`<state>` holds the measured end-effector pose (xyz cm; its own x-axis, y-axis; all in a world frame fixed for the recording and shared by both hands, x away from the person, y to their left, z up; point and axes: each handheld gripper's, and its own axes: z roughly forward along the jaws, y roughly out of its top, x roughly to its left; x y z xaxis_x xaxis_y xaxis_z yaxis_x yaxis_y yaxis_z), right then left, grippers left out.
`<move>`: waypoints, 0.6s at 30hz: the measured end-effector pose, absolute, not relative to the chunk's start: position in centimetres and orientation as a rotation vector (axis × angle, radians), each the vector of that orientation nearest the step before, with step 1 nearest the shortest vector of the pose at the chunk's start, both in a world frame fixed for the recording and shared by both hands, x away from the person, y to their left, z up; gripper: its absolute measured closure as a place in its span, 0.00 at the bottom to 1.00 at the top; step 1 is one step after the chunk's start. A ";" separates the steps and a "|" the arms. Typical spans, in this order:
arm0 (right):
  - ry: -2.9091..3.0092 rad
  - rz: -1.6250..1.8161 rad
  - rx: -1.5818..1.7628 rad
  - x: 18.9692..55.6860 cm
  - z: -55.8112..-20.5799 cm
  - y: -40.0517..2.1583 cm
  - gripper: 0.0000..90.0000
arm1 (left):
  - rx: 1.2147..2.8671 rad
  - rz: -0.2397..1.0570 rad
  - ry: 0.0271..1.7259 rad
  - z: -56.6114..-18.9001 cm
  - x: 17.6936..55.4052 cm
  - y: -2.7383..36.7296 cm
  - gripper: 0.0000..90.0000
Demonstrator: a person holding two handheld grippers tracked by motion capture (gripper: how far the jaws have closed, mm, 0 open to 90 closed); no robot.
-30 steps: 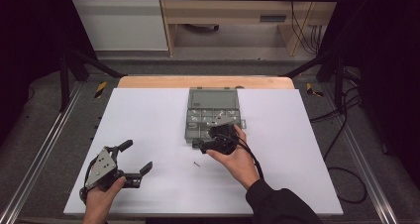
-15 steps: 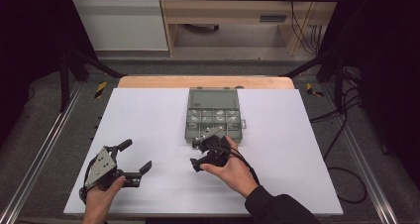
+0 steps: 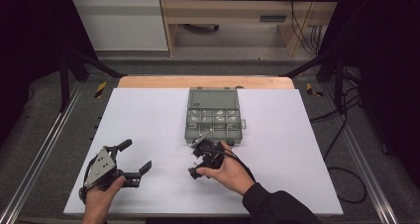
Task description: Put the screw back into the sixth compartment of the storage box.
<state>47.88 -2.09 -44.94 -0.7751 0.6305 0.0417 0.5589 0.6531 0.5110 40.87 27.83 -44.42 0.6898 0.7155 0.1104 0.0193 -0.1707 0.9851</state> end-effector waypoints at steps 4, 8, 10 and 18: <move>2.749 0.743 1.001 47.9 -44.9 -1.6 0.10 | 1.636 0.684 0.609 -44.4 40.9 27.8 0.02; 2.766 0.712 0.969 48.1 -45.1 -1.4 0.15 | 1.644 0.687 0.606 -44.4 40.9 27.8 0.02; 2.762 0.701 0.948 48.2 -45.1 -1.4 0.20 | 1.645 0.688 0.607 -44.4 40.9 27.8 0.02; 2.741 0.697 0.946 48.5 -45.0 -1.0 0.45 | 1.639 0.685 0.611 -44.4 40.9 27.8 0.02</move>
<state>48.46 -1.00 -45.01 -0.7873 0.6165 0.0015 0.5424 0.6915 0.4770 40.87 27.81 -44.43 0.6890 0.7172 0.1049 0.0223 -0.1655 0.9860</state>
